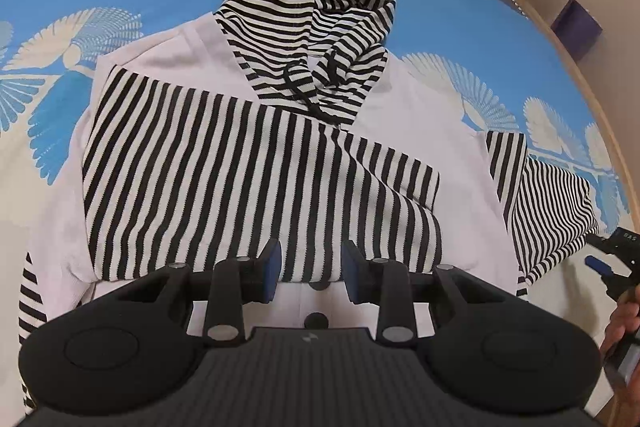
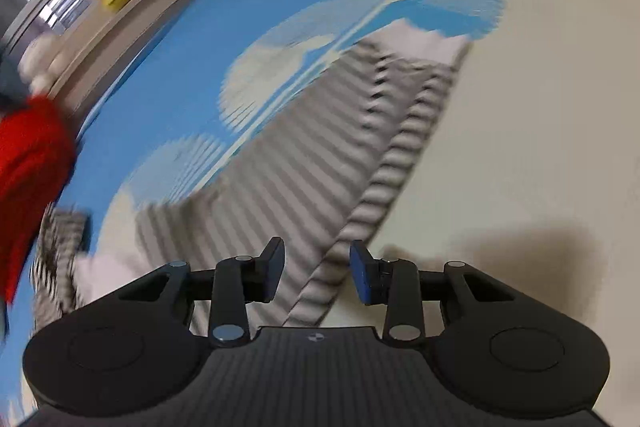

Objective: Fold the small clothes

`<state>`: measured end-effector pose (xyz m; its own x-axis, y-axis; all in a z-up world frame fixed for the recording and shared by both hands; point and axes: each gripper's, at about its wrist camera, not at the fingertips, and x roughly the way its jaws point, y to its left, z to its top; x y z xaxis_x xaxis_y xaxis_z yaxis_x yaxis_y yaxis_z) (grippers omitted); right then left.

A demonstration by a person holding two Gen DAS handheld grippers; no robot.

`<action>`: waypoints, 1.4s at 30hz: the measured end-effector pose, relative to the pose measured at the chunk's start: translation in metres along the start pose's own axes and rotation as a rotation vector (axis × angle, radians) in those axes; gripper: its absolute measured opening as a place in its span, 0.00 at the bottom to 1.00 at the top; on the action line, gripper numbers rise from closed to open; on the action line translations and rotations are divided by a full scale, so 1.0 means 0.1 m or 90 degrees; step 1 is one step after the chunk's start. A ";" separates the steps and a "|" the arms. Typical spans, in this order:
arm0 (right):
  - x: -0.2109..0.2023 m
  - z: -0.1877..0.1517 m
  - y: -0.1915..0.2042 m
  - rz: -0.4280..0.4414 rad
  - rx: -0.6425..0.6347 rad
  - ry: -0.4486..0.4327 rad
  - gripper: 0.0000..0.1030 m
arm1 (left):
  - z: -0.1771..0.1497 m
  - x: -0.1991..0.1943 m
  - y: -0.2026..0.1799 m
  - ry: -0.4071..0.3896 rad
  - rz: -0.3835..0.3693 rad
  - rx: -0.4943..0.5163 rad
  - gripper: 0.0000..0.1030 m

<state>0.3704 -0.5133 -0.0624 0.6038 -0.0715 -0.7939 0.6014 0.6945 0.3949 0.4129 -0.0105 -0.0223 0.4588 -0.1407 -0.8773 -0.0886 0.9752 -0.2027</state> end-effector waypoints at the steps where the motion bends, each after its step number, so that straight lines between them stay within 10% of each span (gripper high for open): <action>1: 0.02 0.07 -0.11 0.002 0.023 -0.011 0.37 | 0.00 0.00 0.01 -0.001 0.002 0.001 0.35; 15: 0.56 0.38 -0.59 0.002 0.112 -0.075 0.34 | 0.06 -0.05 0.23 -0.001 0.004 -0.012 0.35; 18: 0.58 0.40 -0.54 -0.026 0.099 -0.100 0.05 | 0.08 -0.09 0.33 -0.006 0.005 -0.023 0.35; 24: 0.27 0.38 -0.12 -0.043 0.011 -0.214 0.01 | 0.14 -0.28 0.64 -0.026 0.006 -0.061 0.35; 30: -0.58 -0.22 1.29 0.185 -0.276 -0.322 0.01 | 0.23 -0.52 1.07 -0.056 0.007 -0.130 0.35; 35: -0.86 -1.25 2.28 0.528 -0.461 -0.074 0.02 | 0.29 -0.67 1.41 -0.076 0.014 -0.190 0.35; 39: -0.74 -1.78 2.49 0.454 -0.399 0.144 0.14 | 0.29 -0.71 1.57 -0.072 0.015 -0.207 0.35; 42: -0.73 -1.83 2.29 0.361 -0.308 0.182 0.30 | 0.27 -0.68 1.60 -0.067 0.017 -0.209 0.35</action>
<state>0.3684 -0.2178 0.0014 0.5530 0.5264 -0.6459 -0.0909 0.8087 0.5812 0.3914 0.1595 0.0170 0.5400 -0.0810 -0.8377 -0.3732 0.8691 -0.3246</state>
